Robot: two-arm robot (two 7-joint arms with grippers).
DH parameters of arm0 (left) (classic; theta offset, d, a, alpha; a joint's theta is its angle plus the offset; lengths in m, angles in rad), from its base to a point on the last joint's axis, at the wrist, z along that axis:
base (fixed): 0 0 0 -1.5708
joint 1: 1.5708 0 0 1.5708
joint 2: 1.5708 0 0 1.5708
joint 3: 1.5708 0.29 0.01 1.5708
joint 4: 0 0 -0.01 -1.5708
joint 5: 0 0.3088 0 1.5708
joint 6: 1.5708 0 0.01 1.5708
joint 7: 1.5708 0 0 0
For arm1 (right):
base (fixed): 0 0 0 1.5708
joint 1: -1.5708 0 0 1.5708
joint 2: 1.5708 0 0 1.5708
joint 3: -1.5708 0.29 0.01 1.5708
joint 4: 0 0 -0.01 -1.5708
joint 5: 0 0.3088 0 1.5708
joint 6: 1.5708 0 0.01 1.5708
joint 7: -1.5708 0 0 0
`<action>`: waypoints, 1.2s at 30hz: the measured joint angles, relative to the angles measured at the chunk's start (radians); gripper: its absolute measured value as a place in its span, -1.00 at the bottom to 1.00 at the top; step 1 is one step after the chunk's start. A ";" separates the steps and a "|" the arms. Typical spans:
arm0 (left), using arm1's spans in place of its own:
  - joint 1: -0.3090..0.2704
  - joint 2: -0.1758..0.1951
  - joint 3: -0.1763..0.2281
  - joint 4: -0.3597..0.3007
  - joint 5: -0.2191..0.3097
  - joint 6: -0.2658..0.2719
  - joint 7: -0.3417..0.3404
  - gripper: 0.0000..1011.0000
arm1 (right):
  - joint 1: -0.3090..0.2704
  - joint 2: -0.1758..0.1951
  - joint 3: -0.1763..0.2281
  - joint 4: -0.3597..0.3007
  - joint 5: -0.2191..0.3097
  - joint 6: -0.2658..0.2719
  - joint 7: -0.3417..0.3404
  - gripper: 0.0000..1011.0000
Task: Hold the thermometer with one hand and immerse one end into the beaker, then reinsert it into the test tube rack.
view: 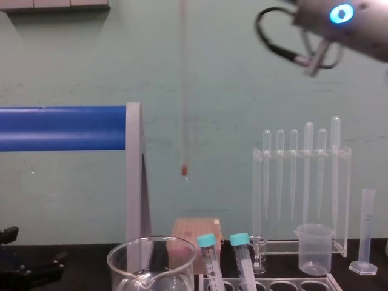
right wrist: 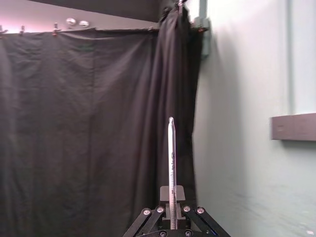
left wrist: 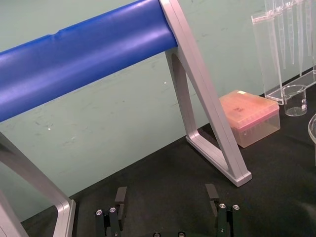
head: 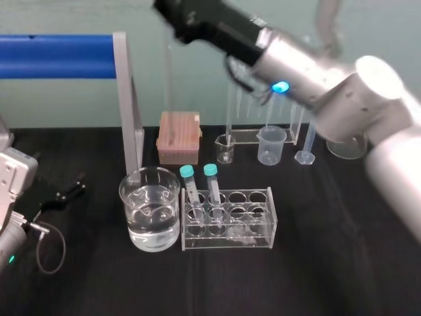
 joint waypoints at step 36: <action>0.000 0.000 0.000 0.000 0.000 0.000 0.000 0.99 | 0.010 -0.173 -0.107 0.463 -0.120 -0.111 0.162 -0.89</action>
